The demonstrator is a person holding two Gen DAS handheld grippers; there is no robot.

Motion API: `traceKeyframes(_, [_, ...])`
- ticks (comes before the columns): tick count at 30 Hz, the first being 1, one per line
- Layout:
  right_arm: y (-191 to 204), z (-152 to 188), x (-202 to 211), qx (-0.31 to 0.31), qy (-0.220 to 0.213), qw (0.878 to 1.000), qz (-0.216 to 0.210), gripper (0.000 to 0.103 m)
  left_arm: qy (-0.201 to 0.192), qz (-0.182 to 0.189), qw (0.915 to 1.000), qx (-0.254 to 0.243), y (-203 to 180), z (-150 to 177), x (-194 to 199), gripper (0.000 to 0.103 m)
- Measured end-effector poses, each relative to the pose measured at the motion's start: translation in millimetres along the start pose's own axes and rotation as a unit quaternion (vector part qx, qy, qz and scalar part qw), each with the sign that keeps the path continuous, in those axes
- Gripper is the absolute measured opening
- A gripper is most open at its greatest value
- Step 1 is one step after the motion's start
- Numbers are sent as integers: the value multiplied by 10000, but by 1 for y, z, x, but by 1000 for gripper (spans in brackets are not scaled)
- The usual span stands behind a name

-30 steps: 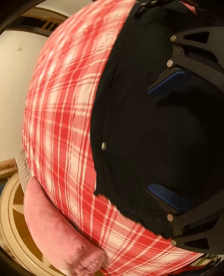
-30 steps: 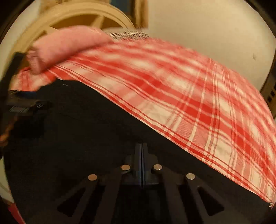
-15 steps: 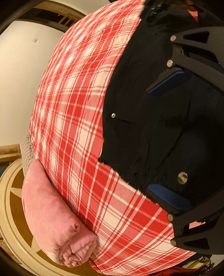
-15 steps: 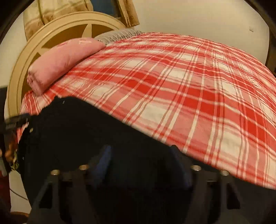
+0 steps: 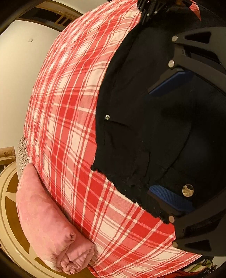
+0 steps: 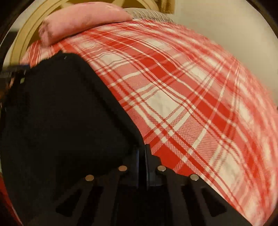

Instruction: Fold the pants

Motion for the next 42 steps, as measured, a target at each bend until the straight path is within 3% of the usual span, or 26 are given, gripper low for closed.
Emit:
traceKeyframes(7, [55, 19, 73, 223, -774, 9965, 207, 4, -245, -27, 9996, 125, 19, -7, 21, 103])
traceKeyframes(13, [98, 61, 72, 300, -742, 9966, 214, 4, -264, 299, 9989, 260, 15, -25, 30, 103])
traceKeyframes(16, [100, 69, 63, 59, -782, 9966, 256, 4, -59, 548, 9975, 443, 4, -34, 27, 103])
traceKeyframes(21, [103, 69, 62, 238, -899, 9946, 464, 4, 117, 912, 9942, 551, -24, -45, 27, 103])
traceKeyframes(25, [108, 73, 65, 439, -1000, 9920, 629, 4, 508, 839, 9937, 548, -40, -44, 8, 103])
traceKeyframes(31, [114, 73, 67, 672, -1086, 9882, 842, 4, 1111, 432, 9918, 450, -53, -26, -23, 102])
traceKeyframes(32, [113, 73, 67, 661, -1097, 9882, 838, 4, 1112, 353, 9924, 402, -52, -25, -25, 91])
traceKeyframes(33, [113, 74, 68, 657, -1110, 9881, 844, 4, 1067, 345, 9931, 342, -52, -22, -26, 72])
traceKeyframes(36, [112, 73, 70, 652, -1147, 9874, 879, 5, 956, 677, 9921, 448, -49, -18, -26, 36])
traceKeyframes(39, [105, 70, 81, 406, -1353, 9856, 925, 6, 692, 1065, 9897, 661, -42, -13, -12, 18])
traceKeyframes(41, [94, 66, 100, -157, -1667, 9826, 801, 15, 507, 1238, 9881, 761, -39, -12, 2, 15])
traceKeyframes(42, [83, 65, 114, -612, -1850, 9780, 743, 27, 280, 1440, 9854, 867, -35, -11, 16, 15])
Point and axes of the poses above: each gripper's, at about its wrist camera, not at the fingertips, and x roughly against the way its jaws point, y to its left, z to its underside, the point moved 7 cm from there along -x, roughly the way its jaws point, and after that the axes turned 3 degrees about -y, right-handed, at the moved point
